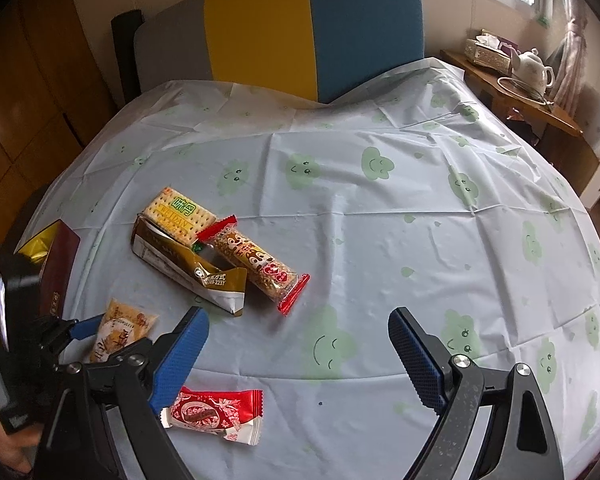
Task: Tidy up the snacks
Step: 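Close the left gripper on the square pastry packet, then grasp the long gold-and-white stick packet with the right gripper while the left lifts the pastry packet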
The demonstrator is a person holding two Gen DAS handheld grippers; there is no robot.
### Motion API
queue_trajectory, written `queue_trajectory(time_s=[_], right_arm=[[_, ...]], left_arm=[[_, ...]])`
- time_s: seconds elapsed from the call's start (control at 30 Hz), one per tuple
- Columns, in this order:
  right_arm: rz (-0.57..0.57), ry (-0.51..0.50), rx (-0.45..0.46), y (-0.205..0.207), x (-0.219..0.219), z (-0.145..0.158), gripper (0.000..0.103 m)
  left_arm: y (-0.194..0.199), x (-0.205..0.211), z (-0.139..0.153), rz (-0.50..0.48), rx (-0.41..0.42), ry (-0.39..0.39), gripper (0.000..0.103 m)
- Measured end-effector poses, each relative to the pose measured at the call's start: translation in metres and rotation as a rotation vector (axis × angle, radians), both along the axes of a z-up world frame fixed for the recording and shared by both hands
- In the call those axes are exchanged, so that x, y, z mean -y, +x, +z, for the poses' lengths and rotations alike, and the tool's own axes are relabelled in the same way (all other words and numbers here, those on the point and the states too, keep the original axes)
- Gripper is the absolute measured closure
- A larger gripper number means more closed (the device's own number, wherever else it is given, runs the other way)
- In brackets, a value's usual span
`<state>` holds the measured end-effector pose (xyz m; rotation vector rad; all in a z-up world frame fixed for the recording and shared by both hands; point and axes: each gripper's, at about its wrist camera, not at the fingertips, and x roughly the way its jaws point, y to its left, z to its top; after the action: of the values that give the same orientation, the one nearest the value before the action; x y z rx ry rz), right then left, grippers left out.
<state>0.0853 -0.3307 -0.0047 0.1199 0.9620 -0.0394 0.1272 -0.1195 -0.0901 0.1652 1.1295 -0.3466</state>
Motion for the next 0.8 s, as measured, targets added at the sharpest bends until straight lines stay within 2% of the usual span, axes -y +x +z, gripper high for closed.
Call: queue_trajectory(time_s=[0.1,0.2,0.27,0.33,0.43,0.57,0.63,0.7,0.8], right_arm=[[0.026,-0.019,0.0,-0.001,-0.007,-0.001,0.011],[0.079,-0.032,0.002,-0.002,-0.017,-0.004,0.014],[0.131,-0.025,-0.003,-0.002,-0.025,-0.007,0.028],[0.184,-0.013,-0.018,-0.002,-0.035,-0.012,0.046],[0.275,-0.006,-0.048,0.001,-0.055,-0.017,0.057],[0.381,-0.022,-0.08,0.017,-0.085,-0.022,0.057],[0.415,-0.017,-0.104,0.033,-0.095,-0.027,0.052],[0.426,-0.063,-0.117,0.049,-0.105,-0.033,0.046],[0.441,-0.125,-0.149,0.075,-0.117,-0.047,0.046]], left_arm=[[-0.021,-0.011,0.0,-0.021,0.036,0.013,0.042],[-0.041,-0.014,-0.004,-0.063,0.108,0.024,0.041],[-0.049,-0.017,-0.006,-0.066,0.141,0.006,0.041],[-0.05,-0.018,-0.007,-0.068,0.157,-0.013,0.041],[-0.052,-0.024,-0.007,-0.067,0.167,-0.029,0.041],[-0.057,-0.023,-0.009,-0.065,0.189,-0.05,0.041],[-0.056,-0.027,-0.009,-0.068,0.193,-0.061,0.041],[-0.056,-0.028,-0.009,-0.071,0.195,-0.072,0.041],[-0.058,-0.03,-0.009,-0.069,0.199,-0.08,0.041]])
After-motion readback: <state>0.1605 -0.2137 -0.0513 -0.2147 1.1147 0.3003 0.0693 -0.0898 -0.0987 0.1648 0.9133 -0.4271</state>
